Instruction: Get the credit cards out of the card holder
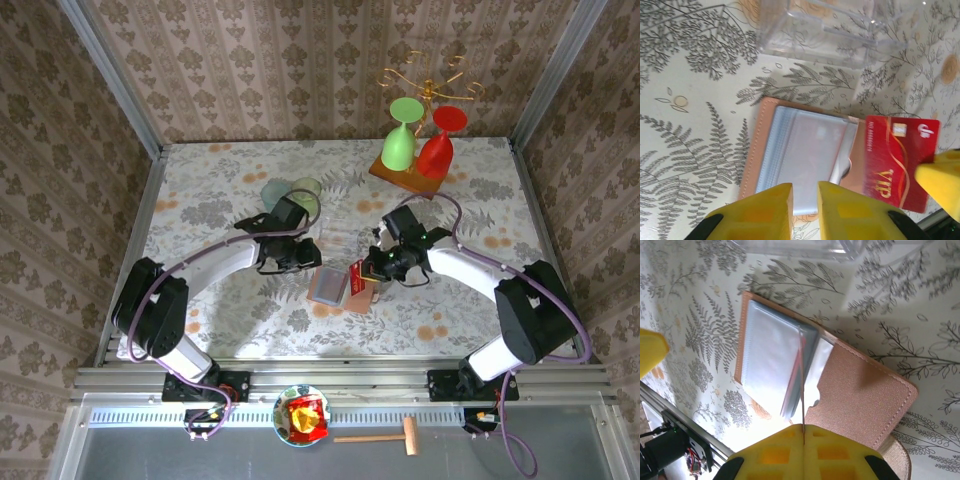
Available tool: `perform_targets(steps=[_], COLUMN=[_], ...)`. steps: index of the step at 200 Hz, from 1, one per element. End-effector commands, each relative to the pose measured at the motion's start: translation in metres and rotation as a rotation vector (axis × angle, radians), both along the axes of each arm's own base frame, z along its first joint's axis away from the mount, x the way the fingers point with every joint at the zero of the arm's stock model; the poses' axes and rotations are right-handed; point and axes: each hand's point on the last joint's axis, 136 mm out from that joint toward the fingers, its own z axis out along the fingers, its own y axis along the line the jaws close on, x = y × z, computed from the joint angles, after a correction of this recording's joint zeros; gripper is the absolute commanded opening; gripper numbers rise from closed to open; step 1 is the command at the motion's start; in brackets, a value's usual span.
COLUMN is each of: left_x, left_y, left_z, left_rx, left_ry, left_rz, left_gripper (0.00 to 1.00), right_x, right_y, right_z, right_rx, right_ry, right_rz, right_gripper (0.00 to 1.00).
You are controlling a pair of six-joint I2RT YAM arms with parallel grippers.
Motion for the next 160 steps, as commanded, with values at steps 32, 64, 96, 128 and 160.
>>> perform_targets(steps=[32,64,96,128,160], left_x=[-0.012,-0.023,-0.031,-0.039,-0.052], left_y=[0.002,0.000,0.012,0.014,0.004], left_z=[-0.019,-0.037,-0.052,-0.062,-0.072], left_rx=[-0.011,-0.018,0.065,0.075,0.028], left_ry=[0.065,0.111,0.117,0.146,0.196], left_rz=[-0.027,-0.042,-0.041,-0.053,-0.069], left_gripper=[0.25,0.27,0.36,0.41,0.41], right_x=[0.005,0.016,0.022,0.024,0.028], right_y=[-0.012,-0.021,-0.022,-0.020,-0.019], right_z=[0.035,0.045,0.056,0.055,0.060], right_rx=[-0.178,-0.266,-0.271,-0.248,-0.238], right_ry=[-0.153,-0.224,-0.261,-0.260,-0.287], right_rz=[0.213,0.256,0.234,0.202,0.184], right_gripper=[0.00,0.00,0.00,0.00,0.00])
